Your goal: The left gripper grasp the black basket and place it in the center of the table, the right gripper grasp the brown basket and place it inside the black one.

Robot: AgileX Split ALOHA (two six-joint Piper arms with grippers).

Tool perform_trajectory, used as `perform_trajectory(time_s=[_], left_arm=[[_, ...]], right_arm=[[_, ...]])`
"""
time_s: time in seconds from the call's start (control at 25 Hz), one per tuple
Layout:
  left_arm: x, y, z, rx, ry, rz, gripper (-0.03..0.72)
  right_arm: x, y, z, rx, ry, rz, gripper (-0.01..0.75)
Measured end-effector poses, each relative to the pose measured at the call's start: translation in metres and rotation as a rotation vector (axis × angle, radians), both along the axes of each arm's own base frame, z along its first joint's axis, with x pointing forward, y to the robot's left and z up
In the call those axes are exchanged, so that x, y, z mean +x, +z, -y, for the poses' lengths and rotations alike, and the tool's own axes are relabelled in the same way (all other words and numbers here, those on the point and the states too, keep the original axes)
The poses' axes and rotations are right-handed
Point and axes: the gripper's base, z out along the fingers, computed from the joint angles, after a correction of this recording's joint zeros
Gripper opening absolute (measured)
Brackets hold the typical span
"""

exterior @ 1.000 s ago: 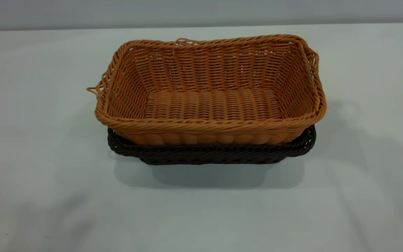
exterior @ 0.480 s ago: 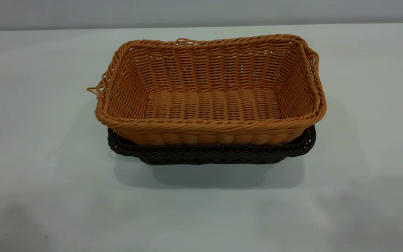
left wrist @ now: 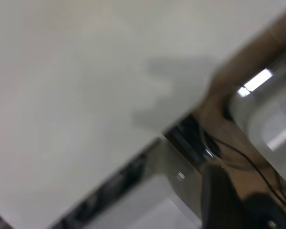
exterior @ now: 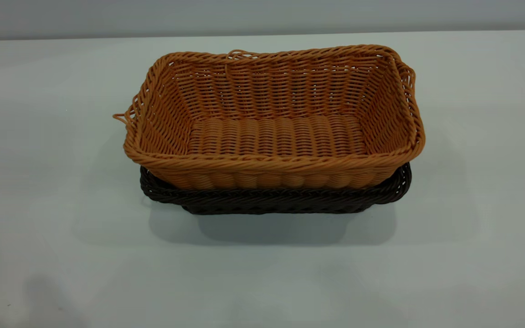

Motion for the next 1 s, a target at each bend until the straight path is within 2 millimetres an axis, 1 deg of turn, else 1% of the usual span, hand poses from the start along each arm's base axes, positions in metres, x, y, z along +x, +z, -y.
perform_trajectory(time_s=[0.12, 0.24, 0.36, 0.6, 0.76, 1.0], left_arm=[[-0.008, -0.021, -0.001, 0.003, 0.017, -0.088, 0.318], [-0.015, -0.037, -0.003, 0.013, 0.035, -0.149, 0.318], [-0.022, -0.050, -0.004, 0.010, 0.048, -0.207, 0.318], [-0.033, -0.073, -0.007, 0.020, 0.061, -0.275, 0.318], [-0.029, -0.075, -0.005, -0.010, 0.060, -0.229, 0.318], [-0.029, -0.075, -0.005, -0.015, 0.062, -0.223, 0.318]], right_arm=[[-0.015, -0.027, 0.005, -0.016, -0.038, -0.030, 0.439], [-0.023, -0.043, 0.008, -0.006, -0.061, 0.019, 0.439], [-0.024, -0.046, 0.008, 0.013, -0.069, 0.097, 0.439], [-0.023, -0.046, 0.009, 0.015, -0.073, 0.114, 0.439], [-0.023, -0.046, 0.009, 0.015, -0.073, 0.115, 0.439], [-0.023, -0.046, 0.009, 0.014, -0.074, 0.118, 0.439]])
